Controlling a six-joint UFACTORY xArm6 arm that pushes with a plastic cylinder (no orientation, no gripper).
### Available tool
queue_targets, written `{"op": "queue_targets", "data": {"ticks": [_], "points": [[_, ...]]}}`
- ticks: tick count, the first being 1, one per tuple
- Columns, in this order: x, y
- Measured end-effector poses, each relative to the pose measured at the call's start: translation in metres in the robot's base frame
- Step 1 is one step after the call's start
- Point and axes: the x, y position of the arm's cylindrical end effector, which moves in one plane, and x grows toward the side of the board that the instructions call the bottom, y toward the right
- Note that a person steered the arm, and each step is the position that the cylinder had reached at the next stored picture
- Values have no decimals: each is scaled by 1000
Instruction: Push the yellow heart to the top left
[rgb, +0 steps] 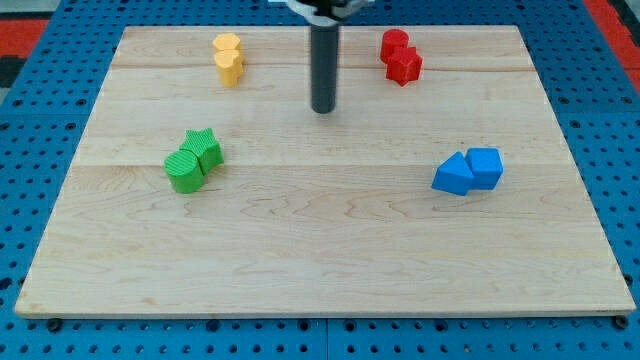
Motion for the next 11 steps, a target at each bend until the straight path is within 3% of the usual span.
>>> {"op": "queue_targets", "data": {"ticks": [3, 10, 11], "points": [[-44, -58], [-85, -200], [-67, -160]]}}
